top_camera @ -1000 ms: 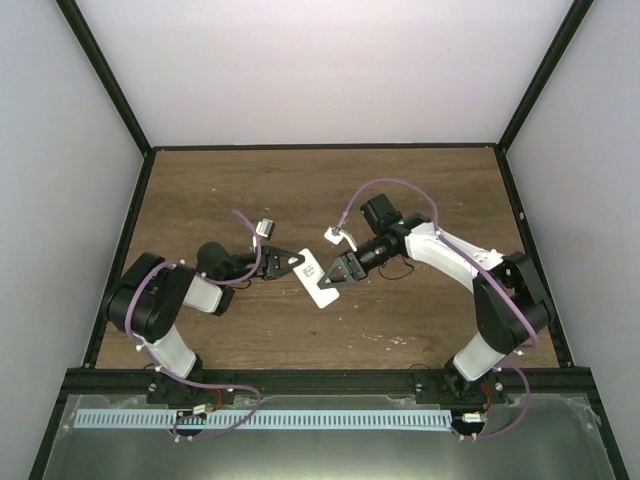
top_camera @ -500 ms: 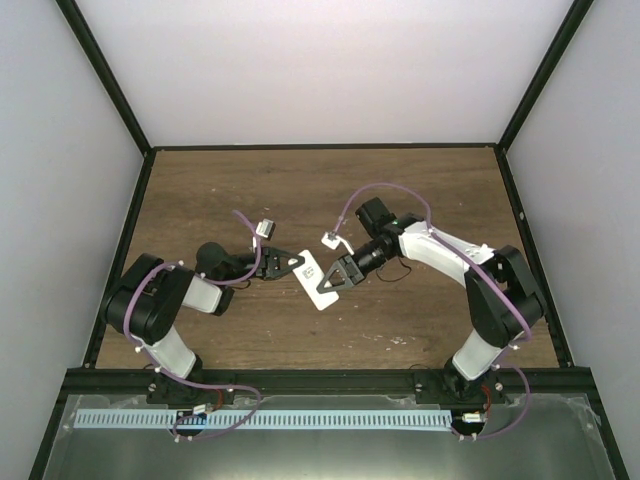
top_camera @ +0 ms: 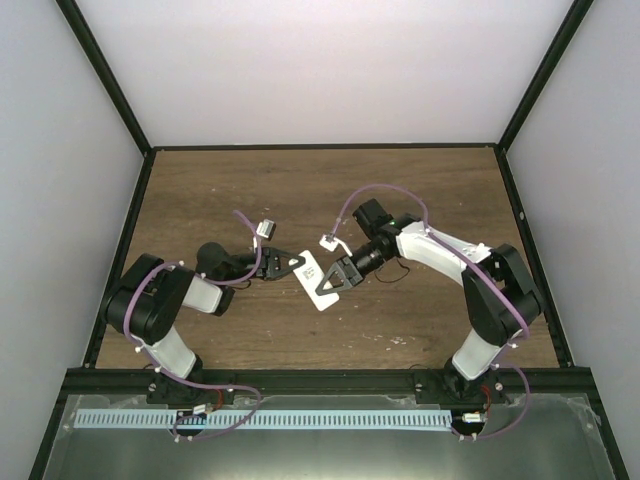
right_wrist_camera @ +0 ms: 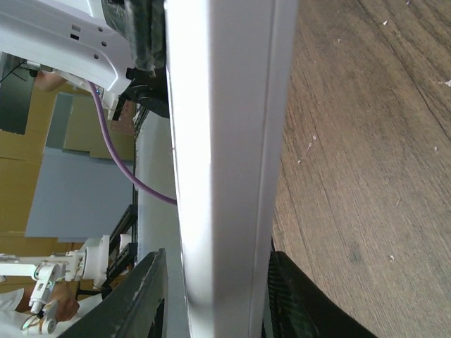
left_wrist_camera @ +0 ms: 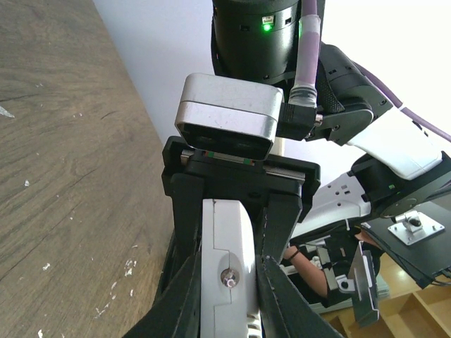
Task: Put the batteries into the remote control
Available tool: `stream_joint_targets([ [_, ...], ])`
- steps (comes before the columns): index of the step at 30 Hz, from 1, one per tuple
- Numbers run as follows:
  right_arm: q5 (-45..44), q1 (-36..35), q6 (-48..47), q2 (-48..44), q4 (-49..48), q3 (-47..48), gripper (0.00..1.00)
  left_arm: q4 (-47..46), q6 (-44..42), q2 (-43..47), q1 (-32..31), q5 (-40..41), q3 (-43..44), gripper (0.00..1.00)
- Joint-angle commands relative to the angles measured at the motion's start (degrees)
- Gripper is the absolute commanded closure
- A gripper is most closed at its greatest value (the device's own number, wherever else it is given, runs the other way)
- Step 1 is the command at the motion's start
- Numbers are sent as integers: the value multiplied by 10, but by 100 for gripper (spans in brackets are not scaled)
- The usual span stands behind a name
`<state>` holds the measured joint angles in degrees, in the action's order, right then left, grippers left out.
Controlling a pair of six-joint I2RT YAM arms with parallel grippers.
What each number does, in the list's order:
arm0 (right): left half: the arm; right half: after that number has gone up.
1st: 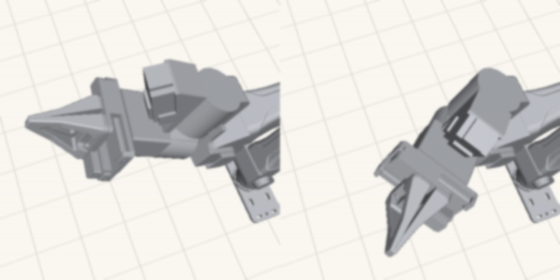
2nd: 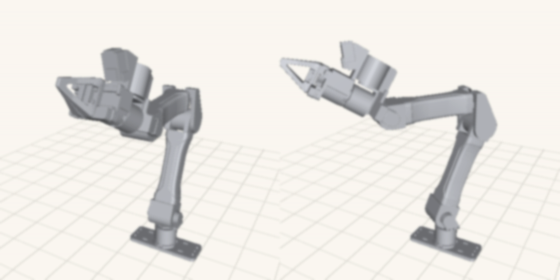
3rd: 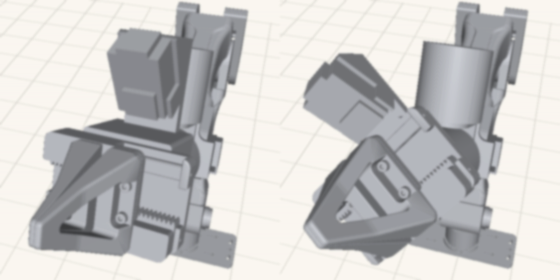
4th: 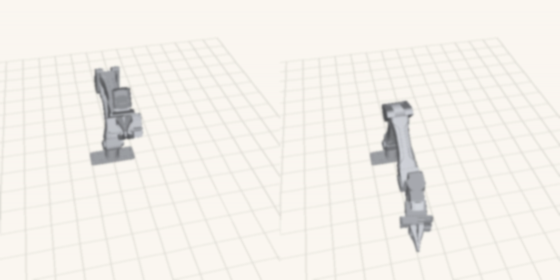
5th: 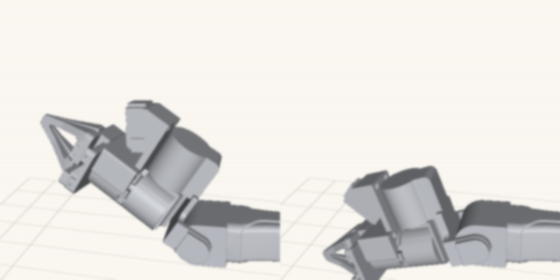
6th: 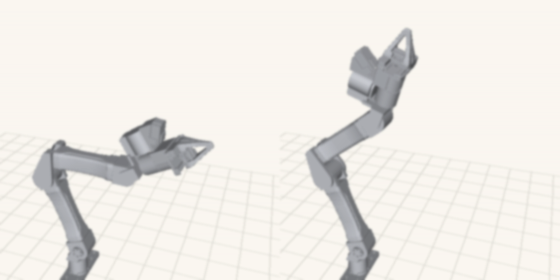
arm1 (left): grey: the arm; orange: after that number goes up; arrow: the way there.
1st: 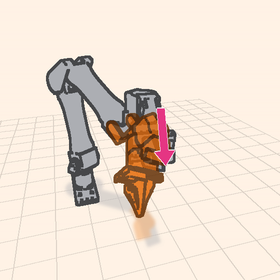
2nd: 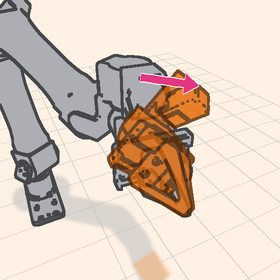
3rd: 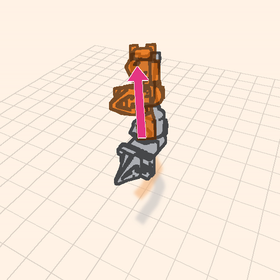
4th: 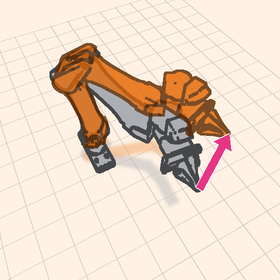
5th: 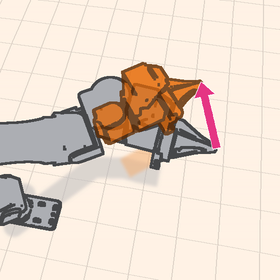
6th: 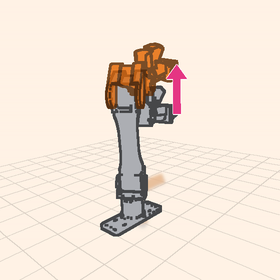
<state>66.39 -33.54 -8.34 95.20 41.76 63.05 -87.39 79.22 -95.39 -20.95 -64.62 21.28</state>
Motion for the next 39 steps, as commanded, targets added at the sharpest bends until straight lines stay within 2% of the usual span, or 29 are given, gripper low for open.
stream_joint_targets([
  [1, 12, -6, -10, 3, 7, 19, 68, -45, -11, 6, -2, -5, 9, 100],
  [9, 15, -11, -12, 17, 10, 25, 75, -45, -11, 6, -3, -4, 6, 100],
  [16, 21, -15, -16, 30, 15, 34, 87, -45, -19, 10, -5, -8, 4, 99],
  [22, 18, -15, -15, 34, 14, 38, 99, -45, -23, 14, -6, -12, 7, 82],
  [24, 14, -15, -15, 34, 13, 37, 99, -45, -24, 14, -6, -13, 8, 75],
  [28, -3, -15, -14, 30, 11, 35, 99, -45, -32, 14, 1, -12, 2, 55],
  [32, -43, -14, -4, 24, 3, 31, 99, -45, -42, 14, 39, -9, -16, 36],
  [36, -156, -12, 29, 15, -7, 34, 99, -40, -51, 30, 92, 8, -48, 27],
  [39, -303, -12, 62, 13, 11, 56, 99, -19, -62, 58, 121, 33, -71, 24],
])
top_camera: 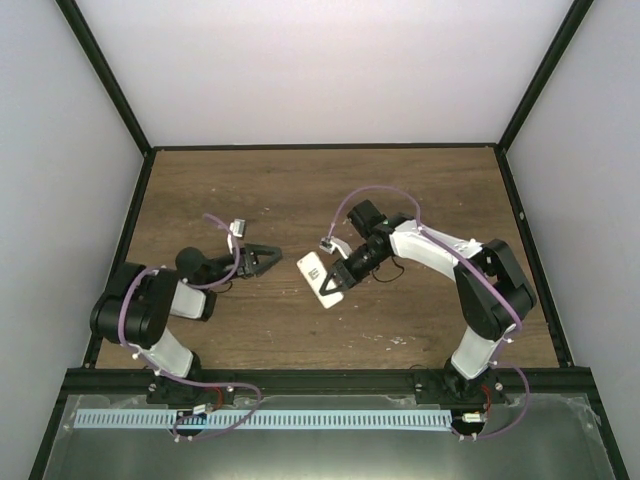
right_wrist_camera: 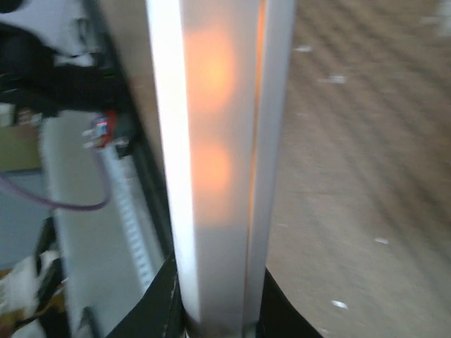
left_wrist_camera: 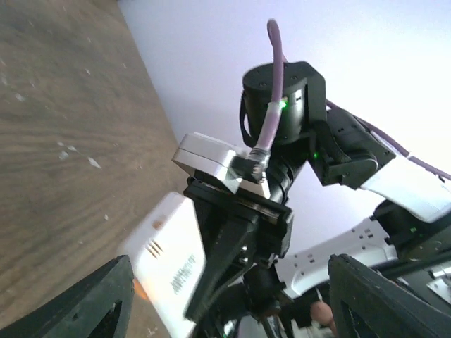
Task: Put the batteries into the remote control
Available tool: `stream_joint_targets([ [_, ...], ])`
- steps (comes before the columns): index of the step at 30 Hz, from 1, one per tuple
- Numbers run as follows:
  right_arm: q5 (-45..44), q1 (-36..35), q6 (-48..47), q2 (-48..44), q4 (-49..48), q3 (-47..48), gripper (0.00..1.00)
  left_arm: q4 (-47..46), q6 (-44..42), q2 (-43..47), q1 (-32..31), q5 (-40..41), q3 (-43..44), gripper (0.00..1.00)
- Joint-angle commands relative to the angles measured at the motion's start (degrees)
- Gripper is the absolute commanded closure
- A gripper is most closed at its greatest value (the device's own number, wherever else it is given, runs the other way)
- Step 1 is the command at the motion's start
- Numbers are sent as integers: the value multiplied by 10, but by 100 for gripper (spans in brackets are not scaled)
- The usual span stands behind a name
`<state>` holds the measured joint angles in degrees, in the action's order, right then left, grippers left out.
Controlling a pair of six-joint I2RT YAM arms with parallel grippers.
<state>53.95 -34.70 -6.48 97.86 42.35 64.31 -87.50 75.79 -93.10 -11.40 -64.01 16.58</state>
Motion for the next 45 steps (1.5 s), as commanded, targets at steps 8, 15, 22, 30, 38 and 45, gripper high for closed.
stream_joint_targets([
  [8, -506, -2, 129, 25, 109, 119, 99, 546, -270, 288, 27, 160, 28, 21],
  [15, -676, -21, 154, 99, 155, 145, 99, 863, -385, 401, 27, 284, 125, 21],
  [22, -800, -63, 165, 154, 190, 178, 99, 885, -368, 425, 27, 308, 122, 22],
  [30, -828, -81, 166, 176, 175, 164, 85, 907, -376, 446, 27, 327, 116, 22],
  [38, -808, -84, 168, 170, 157, 158, 67, 912, -378, 446, 27, 327, 115, 22],
  [45, -749, -90, 159, 148, 141, 153, 50, 919, -385, 445, 26, 324, 125, 22],
])
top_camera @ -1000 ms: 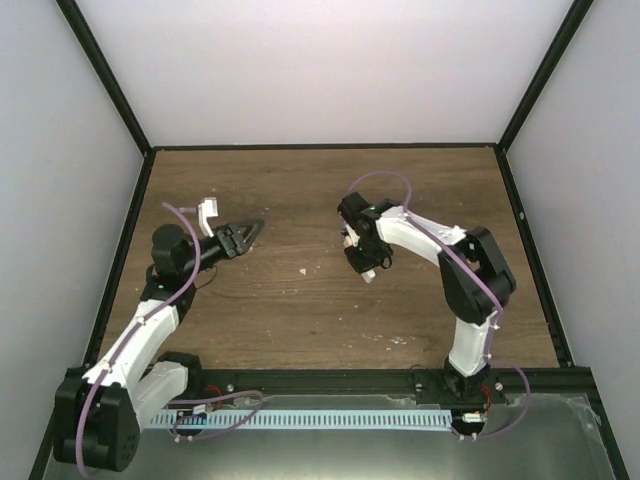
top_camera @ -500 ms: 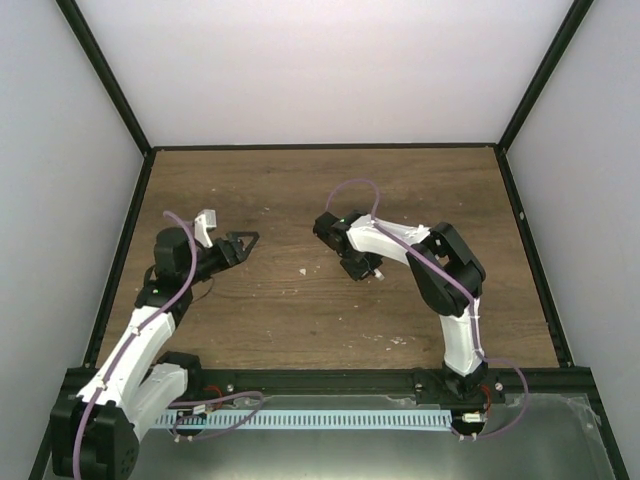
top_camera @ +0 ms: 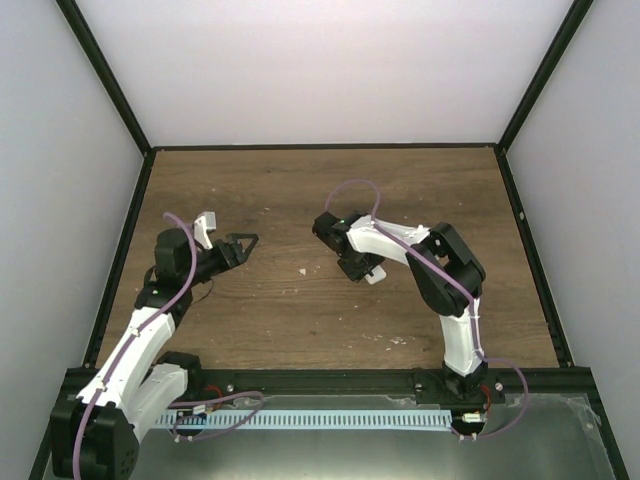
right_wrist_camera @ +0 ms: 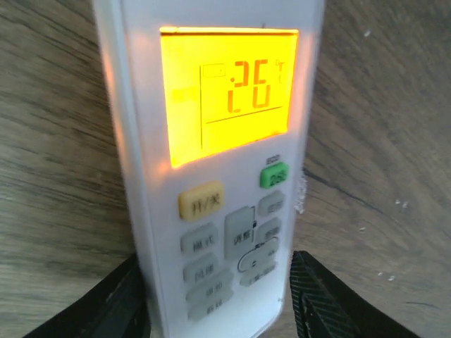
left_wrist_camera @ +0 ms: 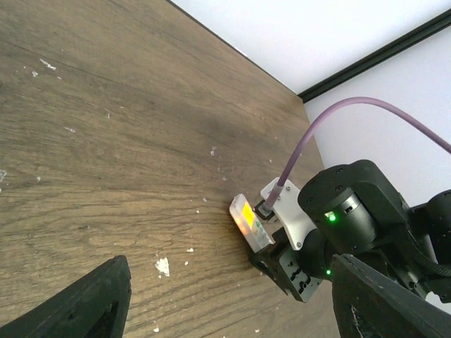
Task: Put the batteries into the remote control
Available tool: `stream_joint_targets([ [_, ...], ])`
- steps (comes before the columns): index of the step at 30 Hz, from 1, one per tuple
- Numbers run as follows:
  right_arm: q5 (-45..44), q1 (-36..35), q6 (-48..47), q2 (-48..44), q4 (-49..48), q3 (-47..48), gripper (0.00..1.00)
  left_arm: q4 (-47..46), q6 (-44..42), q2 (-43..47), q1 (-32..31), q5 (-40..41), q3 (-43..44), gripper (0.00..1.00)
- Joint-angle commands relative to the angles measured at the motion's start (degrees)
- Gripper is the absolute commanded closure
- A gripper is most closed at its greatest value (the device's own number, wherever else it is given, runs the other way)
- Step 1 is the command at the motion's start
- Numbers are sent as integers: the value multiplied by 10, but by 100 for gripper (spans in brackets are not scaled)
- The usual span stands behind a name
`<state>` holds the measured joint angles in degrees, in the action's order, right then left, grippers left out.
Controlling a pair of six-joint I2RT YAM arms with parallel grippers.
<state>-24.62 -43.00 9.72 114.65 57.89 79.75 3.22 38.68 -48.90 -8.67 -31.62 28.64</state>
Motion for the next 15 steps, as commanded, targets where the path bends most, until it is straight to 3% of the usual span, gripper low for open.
stream_joint_targets([
  [1, 46, -8, -6, -23, -15, -4, 49, 16, -17, 4, -1, 0, 8, 22],
  [9, 125, -13, -15, -85, -61, -36, 28, 40, -21, 33, 0, 14, 32, 21],
  [10, 143, -11, -18, -98, -78, -42, 19, 44, -21, 38, 0, 18, 38, 21],
  [11, 156, -6, -18, -109, -93, -44, 3, 49, -21, 42, 0, 22, 45, 20],
  [15, 185, 33, -18, -124, -119, -28, 0, 80, -32, 43, 0, 33, 87, 17],
])
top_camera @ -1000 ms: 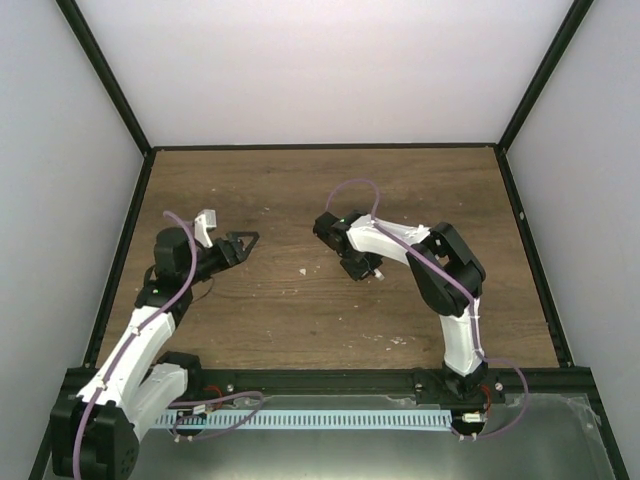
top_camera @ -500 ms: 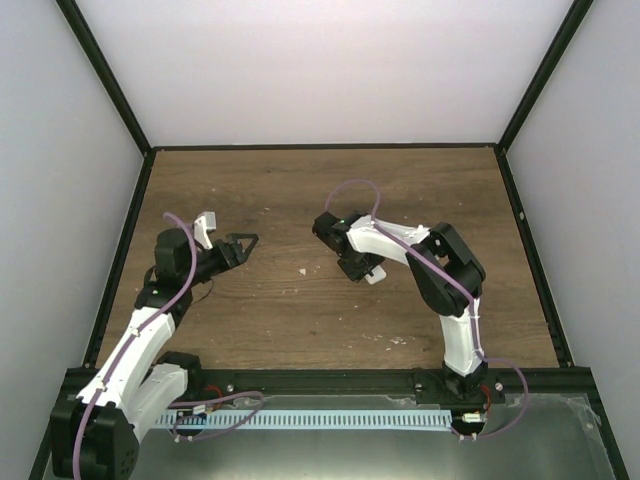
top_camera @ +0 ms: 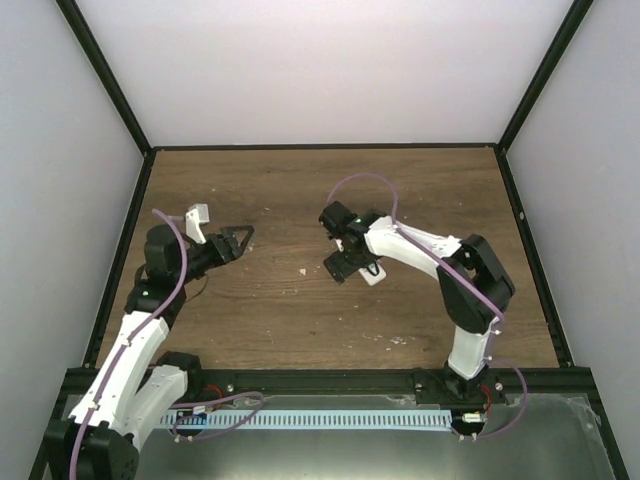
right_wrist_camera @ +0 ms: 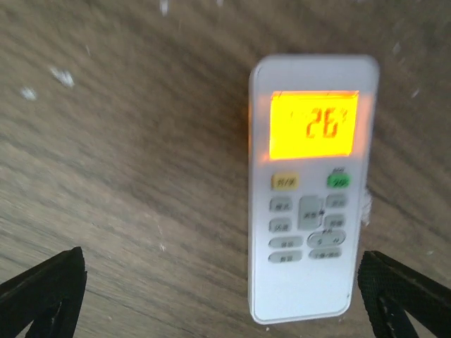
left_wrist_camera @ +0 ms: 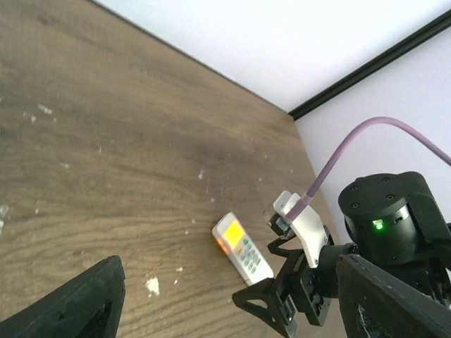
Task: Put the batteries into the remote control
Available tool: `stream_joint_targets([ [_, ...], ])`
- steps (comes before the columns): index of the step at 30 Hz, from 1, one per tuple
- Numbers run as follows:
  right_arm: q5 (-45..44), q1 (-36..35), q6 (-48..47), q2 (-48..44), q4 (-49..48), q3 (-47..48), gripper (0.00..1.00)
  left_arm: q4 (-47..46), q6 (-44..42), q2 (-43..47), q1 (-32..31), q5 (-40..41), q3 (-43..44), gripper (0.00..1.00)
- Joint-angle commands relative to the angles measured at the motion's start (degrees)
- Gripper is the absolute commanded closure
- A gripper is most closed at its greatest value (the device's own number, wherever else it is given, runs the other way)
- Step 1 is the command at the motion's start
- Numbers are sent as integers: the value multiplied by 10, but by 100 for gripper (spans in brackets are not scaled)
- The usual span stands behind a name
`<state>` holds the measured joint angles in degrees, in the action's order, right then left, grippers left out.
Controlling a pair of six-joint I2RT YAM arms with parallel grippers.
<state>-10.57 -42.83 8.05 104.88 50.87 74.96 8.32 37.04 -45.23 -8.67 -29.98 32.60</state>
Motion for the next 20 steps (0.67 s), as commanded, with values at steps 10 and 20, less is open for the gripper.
stream_joint_targets([
  [10, 152, 227, -23, -40, -118, 16, 0, 137, -14, -13, 0, 112, 137, 10],
  [20, 204, 337, -18, -68, -144, -22, 0, 131, -13, 15, 0, 134, 146, 9],
])
